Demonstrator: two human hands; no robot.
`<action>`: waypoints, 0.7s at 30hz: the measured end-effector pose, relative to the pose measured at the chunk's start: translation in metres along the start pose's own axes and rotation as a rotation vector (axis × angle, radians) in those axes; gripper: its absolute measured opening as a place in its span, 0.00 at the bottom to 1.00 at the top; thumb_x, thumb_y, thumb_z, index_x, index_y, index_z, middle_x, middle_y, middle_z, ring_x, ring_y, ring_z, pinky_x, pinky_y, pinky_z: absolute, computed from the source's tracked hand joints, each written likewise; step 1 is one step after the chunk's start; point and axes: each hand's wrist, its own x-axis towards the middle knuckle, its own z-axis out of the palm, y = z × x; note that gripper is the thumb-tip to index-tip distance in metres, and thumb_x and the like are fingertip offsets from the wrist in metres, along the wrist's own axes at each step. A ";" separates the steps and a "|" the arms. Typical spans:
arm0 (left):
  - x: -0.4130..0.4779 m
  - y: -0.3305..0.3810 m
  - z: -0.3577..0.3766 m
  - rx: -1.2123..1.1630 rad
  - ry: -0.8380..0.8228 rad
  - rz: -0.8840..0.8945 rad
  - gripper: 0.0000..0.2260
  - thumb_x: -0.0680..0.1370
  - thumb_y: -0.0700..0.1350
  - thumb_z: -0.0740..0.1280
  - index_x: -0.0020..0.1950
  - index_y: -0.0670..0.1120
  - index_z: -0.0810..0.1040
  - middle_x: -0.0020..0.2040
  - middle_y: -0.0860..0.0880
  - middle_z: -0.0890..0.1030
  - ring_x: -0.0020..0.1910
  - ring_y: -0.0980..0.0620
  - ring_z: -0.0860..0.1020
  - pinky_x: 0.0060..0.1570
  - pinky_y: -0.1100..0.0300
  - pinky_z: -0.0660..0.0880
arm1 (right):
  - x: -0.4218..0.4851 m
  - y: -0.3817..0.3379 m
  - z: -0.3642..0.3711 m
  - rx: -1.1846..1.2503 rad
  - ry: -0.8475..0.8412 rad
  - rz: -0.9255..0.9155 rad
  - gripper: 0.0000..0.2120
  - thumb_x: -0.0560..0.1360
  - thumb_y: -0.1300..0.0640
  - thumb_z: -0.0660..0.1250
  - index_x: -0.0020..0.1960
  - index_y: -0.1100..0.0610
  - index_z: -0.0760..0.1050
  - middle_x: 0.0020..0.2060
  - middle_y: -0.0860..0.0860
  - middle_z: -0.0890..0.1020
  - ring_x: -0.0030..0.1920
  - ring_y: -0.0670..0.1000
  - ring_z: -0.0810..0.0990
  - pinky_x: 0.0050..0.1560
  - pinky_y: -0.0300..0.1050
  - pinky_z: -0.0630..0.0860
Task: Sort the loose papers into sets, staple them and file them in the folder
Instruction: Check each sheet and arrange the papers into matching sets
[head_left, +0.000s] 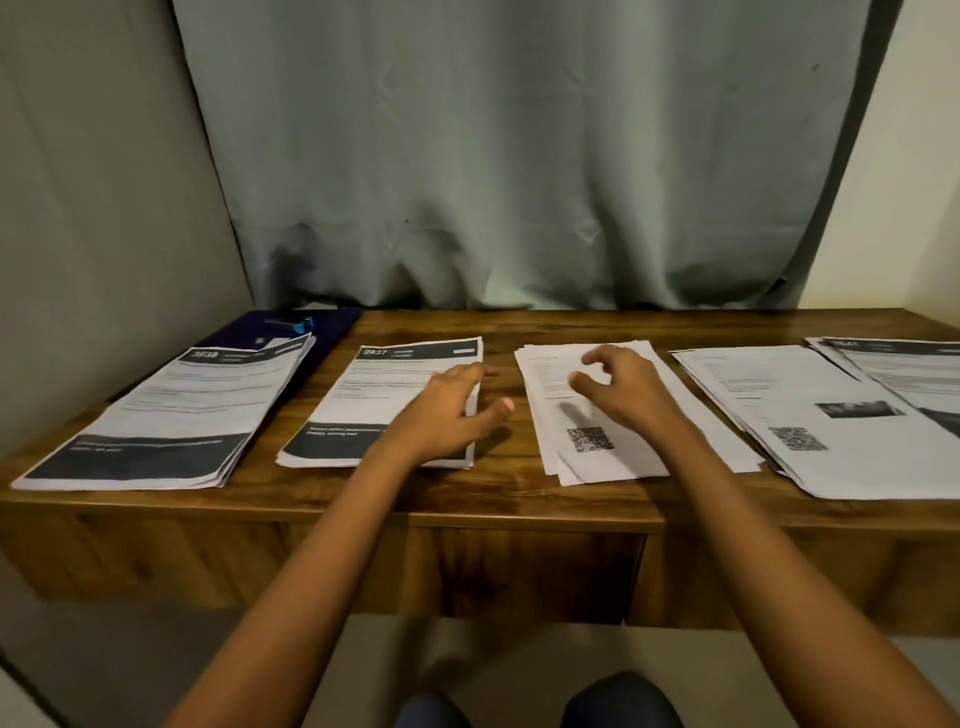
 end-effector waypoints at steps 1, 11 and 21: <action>0.009 0.008 0.008 -0.031 -0.011 -0.005 0.27 0.77 0.62 0.61 0.72 0.49 0.66 0.72 0.48 0.69 0.70 0.48 0.67 0.66 0.54 0.65 | 0.002 0.013 -0.007 -0.068 -0.005 0.053 0.20 0.77 0.50 0.67 0.65 0.58 0.73 0.65 0.57 0.74 0.63 0.56 0.73 0.61 0.48 0.70; 0.069 0.037 0.078 0.069 -0.207 -0.215 0.36 0.76 0.70 0.51 0.77 0.52 0.51 0.77 0.45 0.58 0.75 0.39 0.57 0.72 0.39 0.54 | -0.001 0.085 -0.020 -0.443 -0.317 0.172 0.31 0.79 0.36 0.45 0.71 0.55 0.67 0.71 0.60 0.67 0.71 0.61 0.63 0.70 0.61 0.59; 0.064 0.030 0.096 -0.046 -0.060 -0.149 0.36 0.77 0.58 0.64 0.77 0.46 0.52 0.77 0.43 0.57 0.77 0.43 0.52 0.74 0.48 0.50 | -0.018 0.097 -0.009 -0.372 -0.035 -0.021 0.20 0.81 0.47 0.52 0.64 0.56 0.75 0.57 0.54 0.79 0.59 0.56 0.76 0.56 0.50 0.72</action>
